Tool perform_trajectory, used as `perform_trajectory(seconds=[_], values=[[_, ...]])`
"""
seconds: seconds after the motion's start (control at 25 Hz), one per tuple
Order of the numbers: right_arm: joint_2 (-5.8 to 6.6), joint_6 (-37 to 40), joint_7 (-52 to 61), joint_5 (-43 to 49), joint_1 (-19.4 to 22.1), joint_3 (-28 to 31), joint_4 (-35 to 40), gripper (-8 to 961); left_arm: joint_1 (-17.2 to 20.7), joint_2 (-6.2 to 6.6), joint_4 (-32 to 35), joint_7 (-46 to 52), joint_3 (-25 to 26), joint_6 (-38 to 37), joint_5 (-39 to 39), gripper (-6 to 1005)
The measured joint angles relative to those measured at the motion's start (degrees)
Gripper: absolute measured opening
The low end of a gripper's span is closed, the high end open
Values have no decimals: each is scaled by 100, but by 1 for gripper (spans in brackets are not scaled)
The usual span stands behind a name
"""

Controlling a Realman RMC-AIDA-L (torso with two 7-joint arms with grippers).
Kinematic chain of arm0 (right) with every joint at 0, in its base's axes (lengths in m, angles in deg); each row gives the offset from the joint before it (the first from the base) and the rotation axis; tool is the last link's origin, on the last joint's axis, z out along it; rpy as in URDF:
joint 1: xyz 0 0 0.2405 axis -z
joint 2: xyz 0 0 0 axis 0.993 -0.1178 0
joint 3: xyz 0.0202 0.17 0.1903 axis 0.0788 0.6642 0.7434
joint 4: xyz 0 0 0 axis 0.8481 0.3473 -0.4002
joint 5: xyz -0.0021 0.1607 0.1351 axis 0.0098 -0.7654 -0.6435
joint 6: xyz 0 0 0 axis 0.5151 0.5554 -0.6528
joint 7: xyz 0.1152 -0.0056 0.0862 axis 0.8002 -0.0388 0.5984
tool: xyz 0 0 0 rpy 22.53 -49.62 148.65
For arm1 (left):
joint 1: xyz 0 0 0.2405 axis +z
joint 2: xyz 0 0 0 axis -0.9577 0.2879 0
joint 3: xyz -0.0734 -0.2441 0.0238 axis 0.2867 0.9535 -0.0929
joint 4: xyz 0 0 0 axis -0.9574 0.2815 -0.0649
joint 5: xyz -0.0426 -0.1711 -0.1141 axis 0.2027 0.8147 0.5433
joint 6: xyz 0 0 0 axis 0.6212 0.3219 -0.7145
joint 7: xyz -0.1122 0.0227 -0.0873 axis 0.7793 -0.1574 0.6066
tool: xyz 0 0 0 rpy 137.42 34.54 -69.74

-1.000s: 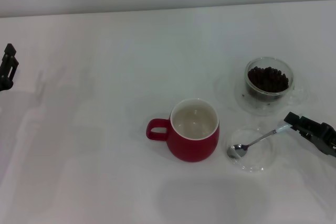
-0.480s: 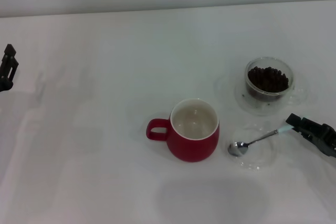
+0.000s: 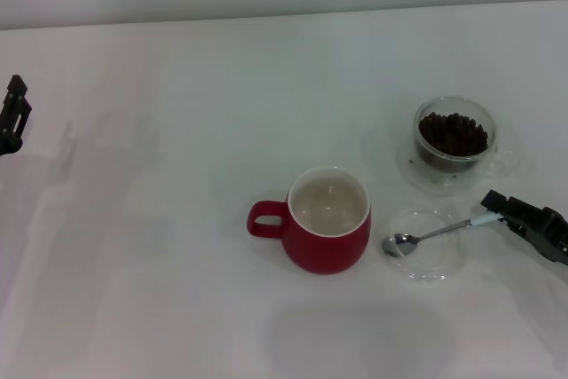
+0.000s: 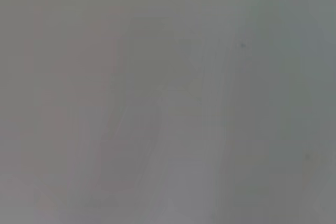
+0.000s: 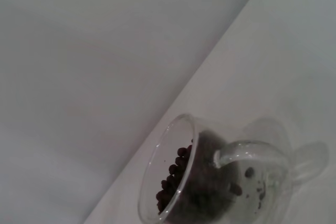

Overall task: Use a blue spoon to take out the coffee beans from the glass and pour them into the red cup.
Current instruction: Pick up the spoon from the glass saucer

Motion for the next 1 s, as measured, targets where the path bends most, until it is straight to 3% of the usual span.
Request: perform_trajectory(seconds=[1.0], values=[[0,-173,3,23,77,-19,10,256,4,-2,-17,0,0,0,0,568]])
